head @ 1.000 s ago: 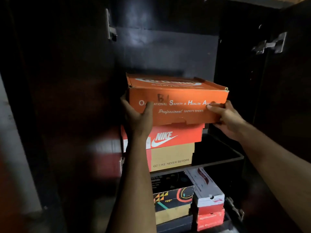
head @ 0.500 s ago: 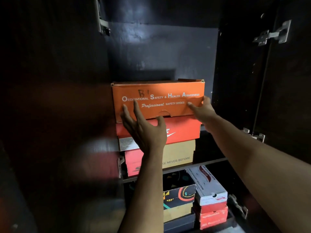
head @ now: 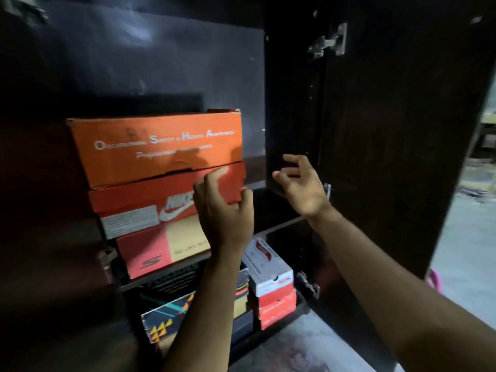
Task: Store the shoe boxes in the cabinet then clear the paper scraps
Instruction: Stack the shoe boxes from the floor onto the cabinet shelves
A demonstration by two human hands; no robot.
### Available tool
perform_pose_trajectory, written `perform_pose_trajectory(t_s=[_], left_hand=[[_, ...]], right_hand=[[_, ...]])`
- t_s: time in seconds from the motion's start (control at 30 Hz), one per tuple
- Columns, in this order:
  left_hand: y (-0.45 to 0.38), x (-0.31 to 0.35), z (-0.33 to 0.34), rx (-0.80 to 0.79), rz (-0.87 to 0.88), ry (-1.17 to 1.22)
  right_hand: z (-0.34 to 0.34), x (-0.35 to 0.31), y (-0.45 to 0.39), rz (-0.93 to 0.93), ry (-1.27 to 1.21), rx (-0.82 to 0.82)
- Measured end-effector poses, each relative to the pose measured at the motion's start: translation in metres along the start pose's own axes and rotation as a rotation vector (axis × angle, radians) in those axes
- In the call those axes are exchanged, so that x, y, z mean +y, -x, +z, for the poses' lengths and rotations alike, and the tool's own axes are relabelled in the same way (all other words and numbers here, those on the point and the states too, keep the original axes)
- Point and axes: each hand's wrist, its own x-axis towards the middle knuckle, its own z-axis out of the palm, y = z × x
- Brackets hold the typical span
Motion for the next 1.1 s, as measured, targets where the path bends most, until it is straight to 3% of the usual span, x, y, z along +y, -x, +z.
perform_pose_trajectory(t_s=[0.43,0.8,0.97,1.1], left_hand=[[0.23,0.088,0.128,-0.656,-0.094,0.282],[0.53,0.22,0.193,-1.537,-0.156,0.409],[0.622,0.274,0.2,-1.943,-0.271,0.323],[0.686,0.308,0.2,-2.122,-0.496,0.22]], right_hand=[[-0.235,0.1,0.22,0.19,0.168,0.32],[-0.462,0.156,0.475,0.606,0.414,0.844],[-0.549,0.17,0.562,0.789,0.609,1.135],[-0.611,0.18,0.62,1.042,0.683,1.321]])
